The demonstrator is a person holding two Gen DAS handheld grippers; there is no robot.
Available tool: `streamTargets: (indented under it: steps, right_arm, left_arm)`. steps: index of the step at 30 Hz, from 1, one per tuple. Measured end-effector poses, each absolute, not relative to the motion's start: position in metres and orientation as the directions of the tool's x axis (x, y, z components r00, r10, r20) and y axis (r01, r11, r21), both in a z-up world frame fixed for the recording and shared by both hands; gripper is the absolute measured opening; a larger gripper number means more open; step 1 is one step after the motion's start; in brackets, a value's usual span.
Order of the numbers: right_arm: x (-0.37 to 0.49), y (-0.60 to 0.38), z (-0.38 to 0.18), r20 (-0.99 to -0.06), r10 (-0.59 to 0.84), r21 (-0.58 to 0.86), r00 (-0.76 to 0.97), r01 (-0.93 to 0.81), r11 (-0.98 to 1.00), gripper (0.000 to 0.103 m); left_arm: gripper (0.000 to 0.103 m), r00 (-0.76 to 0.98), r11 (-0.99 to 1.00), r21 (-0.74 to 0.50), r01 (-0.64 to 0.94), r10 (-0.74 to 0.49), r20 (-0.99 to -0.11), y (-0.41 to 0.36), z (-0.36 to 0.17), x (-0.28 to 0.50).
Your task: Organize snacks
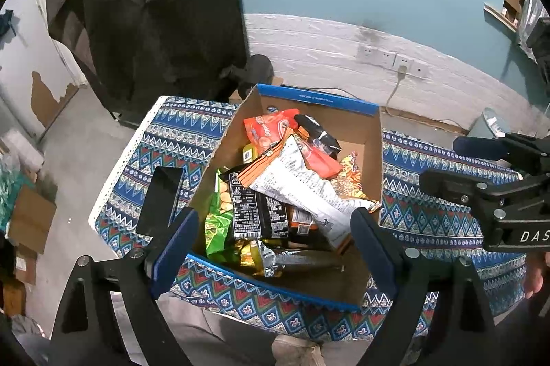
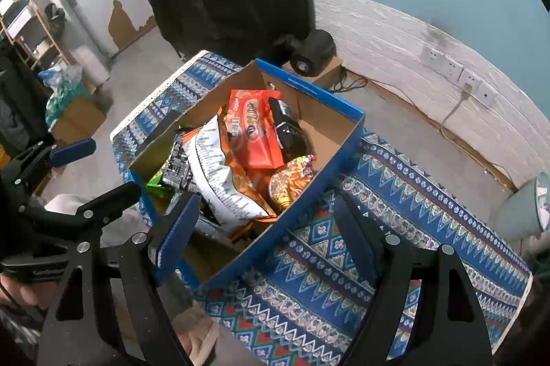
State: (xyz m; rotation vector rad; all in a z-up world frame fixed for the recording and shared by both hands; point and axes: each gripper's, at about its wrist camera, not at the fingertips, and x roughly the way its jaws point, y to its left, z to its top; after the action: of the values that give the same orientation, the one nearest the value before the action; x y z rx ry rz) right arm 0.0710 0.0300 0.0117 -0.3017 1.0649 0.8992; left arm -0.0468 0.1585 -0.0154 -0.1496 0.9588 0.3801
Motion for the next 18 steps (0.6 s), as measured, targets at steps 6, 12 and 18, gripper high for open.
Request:
streamTargets:
  steps: [6, 12, 18]
  right_arm:
    - [0.071, 0.0292, 0.0135, -0.852, 0.488, 0.192, 0.188, -0.756, 0.626, 0.081]
    - [0.0711, 0.0285, 0.0144, -0.851, 0.49, 0.192, 0.188, -0.757, 0.625, 0.081]
    - [0.0731, 0.0277, 0.0161, -0.852, 0.488, 0.193, 0.189, -0.754, 0.628, 0.081]
  left_arm:
    - [0.091, 0.508, 0.922, 0.056, -0.383, 0.261, -0.821, 0.1576, -0.0148, -0.0488]
    - [0.091, 0.51, 0.923, 0.047, -0.383, 0.253, -0.822, 0.1577, -0.0137, -0.0498]
    - [0.091, 0.496, 0.927, 0.041, -0.374, 0.237, -0.835, 0.1561, -0.0174, -0.0477]
